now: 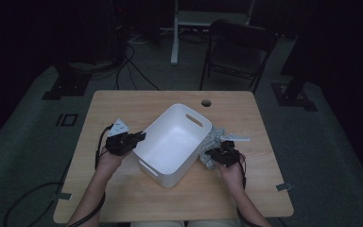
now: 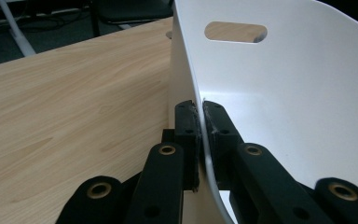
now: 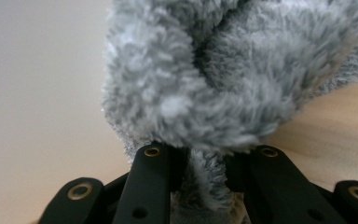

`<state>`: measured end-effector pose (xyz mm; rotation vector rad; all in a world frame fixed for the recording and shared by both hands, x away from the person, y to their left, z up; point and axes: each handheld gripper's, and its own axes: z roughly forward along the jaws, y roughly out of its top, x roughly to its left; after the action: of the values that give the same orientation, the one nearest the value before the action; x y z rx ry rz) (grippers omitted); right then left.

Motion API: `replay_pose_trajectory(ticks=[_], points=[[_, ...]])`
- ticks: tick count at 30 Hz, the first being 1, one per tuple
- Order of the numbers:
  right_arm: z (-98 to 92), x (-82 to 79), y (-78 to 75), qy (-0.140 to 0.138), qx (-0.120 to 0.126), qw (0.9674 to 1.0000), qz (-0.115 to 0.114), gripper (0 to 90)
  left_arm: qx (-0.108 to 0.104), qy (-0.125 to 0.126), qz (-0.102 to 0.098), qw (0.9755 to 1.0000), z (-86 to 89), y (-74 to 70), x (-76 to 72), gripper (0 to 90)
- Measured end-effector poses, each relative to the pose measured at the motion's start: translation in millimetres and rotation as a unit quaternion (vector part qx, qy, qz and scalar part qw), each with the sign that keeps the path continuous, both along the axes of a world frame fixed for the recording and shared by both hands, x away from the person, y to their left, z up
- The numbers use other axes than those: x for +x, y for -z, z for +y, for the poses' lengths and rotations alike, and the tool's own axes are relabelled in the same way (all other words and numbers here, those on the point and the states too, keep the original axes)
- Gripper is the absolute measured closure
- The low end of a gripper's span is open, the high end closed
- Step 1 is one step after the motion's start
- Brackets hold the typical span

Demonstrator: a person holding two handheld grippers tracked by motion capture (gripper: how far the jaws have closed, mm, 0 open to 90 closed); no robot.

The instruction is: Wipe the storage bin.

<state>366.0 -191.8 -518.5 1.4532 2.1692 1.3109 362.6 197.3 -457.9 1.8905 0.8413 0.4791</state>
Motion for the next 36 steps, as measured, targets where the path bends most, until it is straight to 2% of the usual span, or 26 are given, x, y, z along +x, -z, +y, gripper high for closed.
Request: replay_pose_trajectory(ticks=[4, 8, 9, 10, 13, 15, 17, 19, 24, 29, 34, 36], points=[[2.2, 7.7, 15.3, 0.000, -0.026, 0.9993, 0.026, 75.8, 0.000, -0.002, 0.000, 1.0000, -0.2, 0.0, -0.1, 85.4], [1.7, 8.9, 16.5, 0.002, -0.021, 0.9992, 0.033, 75.8, 0.002, -0.007, 0.000, 1.0000, -0.5, -0.2, -0.5, 85.3], [-0.3, 6.3, 11.6, -0.004, 0.005, 0.9993, 0.038, 75.8, 0.004, -0.010, 0.000, 0.9999, -0.8, -0.5, -0.4, 85.4], [-1.1, 4.9, 8.7, -0.009, 0.014, 0.9991, 0.038, 75.8, 0.003, -0.010, 0.000, 0.9999, -0.6, -0.4, -0.3, 85.4], [-4.4, -6.3, -10.1, -0.027, 0.049, 0.9984, 0.014, 75.8, 0.008, -0.011, -0.001, 0.9999, -1.8, -1.0, -0.8, 85.5], [-4.8, -16.6, -27.1, -0.042, 0.067, 0.9967, -0.015, 75.8, 0.013, -0.010, -0.002, 0.9999, -3.6, -1.4, -1.3, 85.6], [-2.9, -24.3, -41.2, -0.049, 0.065, 0.9959, -0.041, 75.7, 0.012, -0.008, -0.002, 0.9999, -4.2, -1.2, -0.9, 85.6], [0.8, -26.4, -45.4, -0.046, 0.050, 0.9965, -0.048, 75.8, 0.012, -0.004, -0.002, 0.9999, -3.9, -1.1, -0.8, 85.5], [3.4, -22.8, -32.4, -0.036, 0.041, 0.9978, -0.037, 75.9, 0.013, -0.004, -0.004, 0.9999, -5.4, -1.1, -1.5, 85.5], [7.3, -17.5, -16.4, -0.028, 0.010, 0.9992, -0.025, 75.8, 0.013, -0.004, -0.005, 0.9999, -6.0, -0.9, -1.1, 85.3], [10.1, -7.9, 6.2, -0.024, -0.014, 0.9995, 0.014, 75.7, 0.010, -0.004, -0.004, 0.9999, -5.8, -0.7, -0.9, 85.0], [10.2, -6.0, 10.4, -0.023, -0.013, 0.9994, 0.024, 75.6, 0.013, -0.004, -0.006, 0.9999, -5.9, -0.8, -0.9, 85.0]])
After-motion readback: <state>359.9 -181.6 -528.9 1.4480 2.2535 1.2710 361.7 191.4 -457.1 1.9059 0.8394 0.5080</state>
